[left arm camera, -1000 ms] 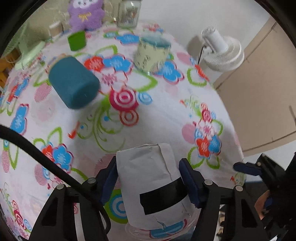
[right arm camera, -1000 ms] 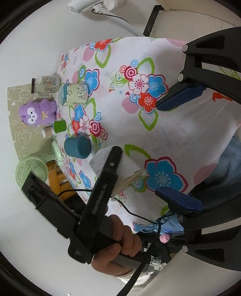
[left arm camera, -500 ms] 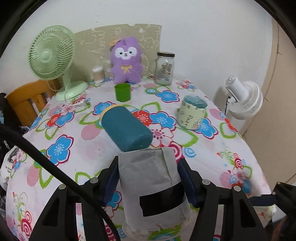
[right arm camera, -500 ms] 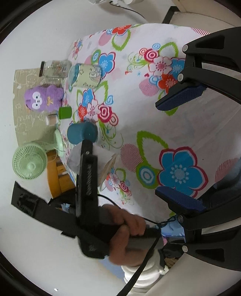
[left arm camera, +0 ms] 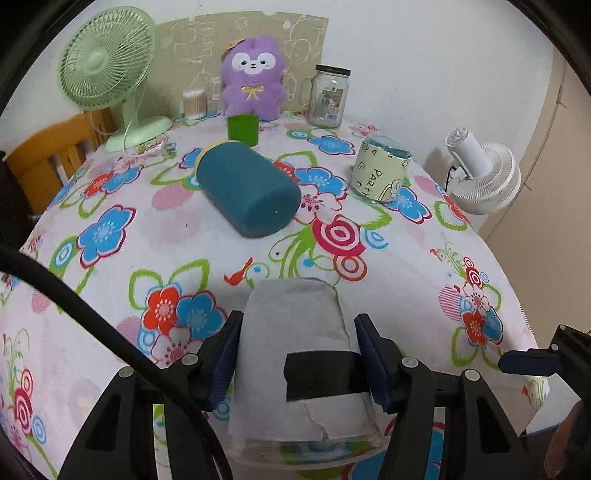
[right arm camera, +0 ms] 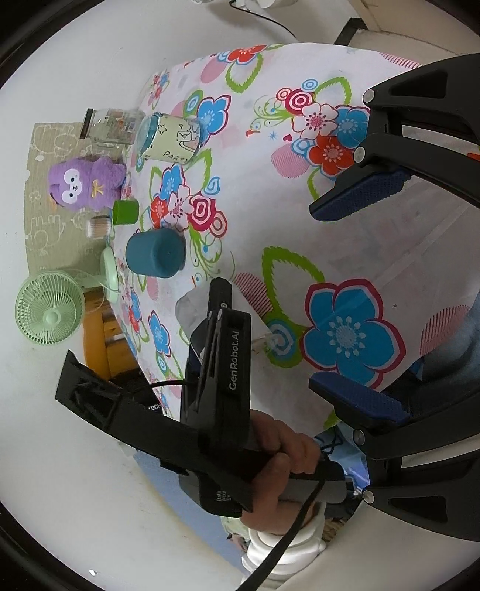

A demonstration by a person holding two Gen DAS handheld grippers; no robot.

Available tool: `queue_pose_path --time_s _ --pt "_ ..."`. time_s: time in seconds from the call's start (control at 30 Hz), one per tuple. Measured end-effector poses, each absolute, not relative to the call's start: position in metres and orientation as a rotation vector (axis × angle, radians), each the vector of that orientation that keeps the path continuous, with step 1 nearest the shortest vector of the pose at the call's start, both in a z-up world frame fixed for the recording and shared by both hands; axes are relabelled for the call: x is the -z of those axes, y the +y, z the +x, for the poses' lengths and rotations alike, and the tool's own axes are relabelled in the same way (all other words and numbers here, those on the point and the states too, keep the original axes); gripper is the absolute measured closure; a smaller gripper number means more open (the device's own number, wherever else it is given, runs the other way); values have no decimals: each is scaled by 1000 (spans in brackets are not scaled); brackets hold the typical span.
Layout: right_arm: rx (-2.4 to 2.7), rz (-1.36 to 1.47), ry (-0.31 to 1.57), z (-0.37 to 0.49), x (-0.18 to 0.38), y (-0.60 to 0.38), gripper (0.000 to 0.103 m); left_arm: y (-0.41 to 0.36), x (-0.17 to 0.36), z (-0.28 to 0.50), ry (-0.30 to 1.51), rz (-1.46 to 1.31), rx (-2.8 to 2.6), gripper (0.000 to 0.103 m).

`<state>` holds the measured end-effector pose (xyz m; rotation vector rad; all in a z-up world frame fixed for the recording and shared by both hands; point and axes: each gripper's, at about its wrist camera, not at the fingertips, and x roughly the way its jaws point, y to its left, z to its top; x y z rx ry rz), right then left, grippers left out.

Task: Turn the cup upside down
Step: 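Grasp the white cup with the left gripper while the right gripper releases it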

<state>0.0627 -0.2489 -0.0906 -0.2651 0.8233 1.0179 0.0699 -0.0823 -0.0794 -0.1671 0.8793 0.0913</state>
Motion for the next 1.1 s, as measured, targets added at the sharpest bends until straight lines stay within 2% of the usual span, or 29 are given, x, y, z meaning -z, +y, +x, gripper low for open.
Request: queue_pose_path --time_s 0.13,0.23,0.3,0.5,0.73,0.8,1.0,1.1 --pt "-1018 -284 823 60 90 -248 17 -78 70 72 883 -186 -82 42" --pt "-1013 -298 824 58 89 -247 17 -75 69 86 965 -194 -25 40" --pt "-1011 -303 822 57 88 -248 17 -72 74 97 1054 -218 25 29" --pt "-1003 -303 823 57 89 -249 17 -60 78 116 1190 -238 75 8" --pt "-1000 -299 837 61 90 -248 17 -64 69 144 1286 -179 145 5" --pt "-1004 -301 835 61 89 -247 17 -66 71 149 1314 -157 151 7" --pt "-1008 -296 845 64 91 -245 17 -65 80 158 1377 -148 150 37" --pt "-1006 -292 856 66 93 -245 17 -61 77 157 1350 -157 137 44"
